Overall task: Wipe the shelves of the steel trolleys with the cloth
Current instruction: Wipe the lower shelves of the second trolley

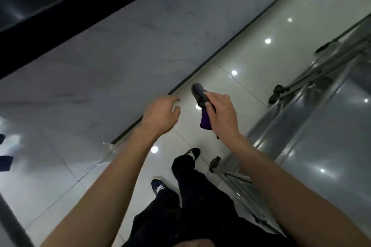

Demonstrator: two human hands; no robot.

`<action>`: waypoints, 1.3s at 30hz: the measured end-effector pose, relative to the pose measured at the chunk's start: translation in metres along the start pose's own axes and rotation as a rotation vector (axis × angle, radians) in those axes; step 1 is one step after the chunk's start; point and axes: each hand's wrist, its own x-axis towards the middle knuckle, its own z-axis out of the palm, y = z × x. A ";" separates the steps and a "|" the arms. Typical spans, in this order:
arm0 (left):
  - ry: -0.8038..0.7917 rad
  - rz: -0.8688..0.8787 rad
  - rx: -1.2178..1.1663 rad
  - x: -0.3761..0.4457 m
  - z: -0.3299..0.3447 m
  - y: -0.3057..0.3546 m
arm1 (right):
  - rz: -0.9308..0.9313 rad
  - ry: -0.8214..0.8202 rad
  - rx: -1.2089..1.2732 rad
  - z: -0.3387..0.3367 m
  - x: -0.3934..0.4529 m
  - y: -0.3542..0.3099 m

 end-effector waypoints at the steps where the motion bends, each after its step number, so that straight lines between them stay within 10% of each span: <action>1: -0.013 0.028 0.002 0.019 0.002 0.007 | 0.028 0.008 -0.008 -0.001 0.009 0.010; 39: -0.536 0.986 0.333 0.465 0.060 0.339 | 0.955 0.517 -0.190 -0.110 0.180 0.275</action>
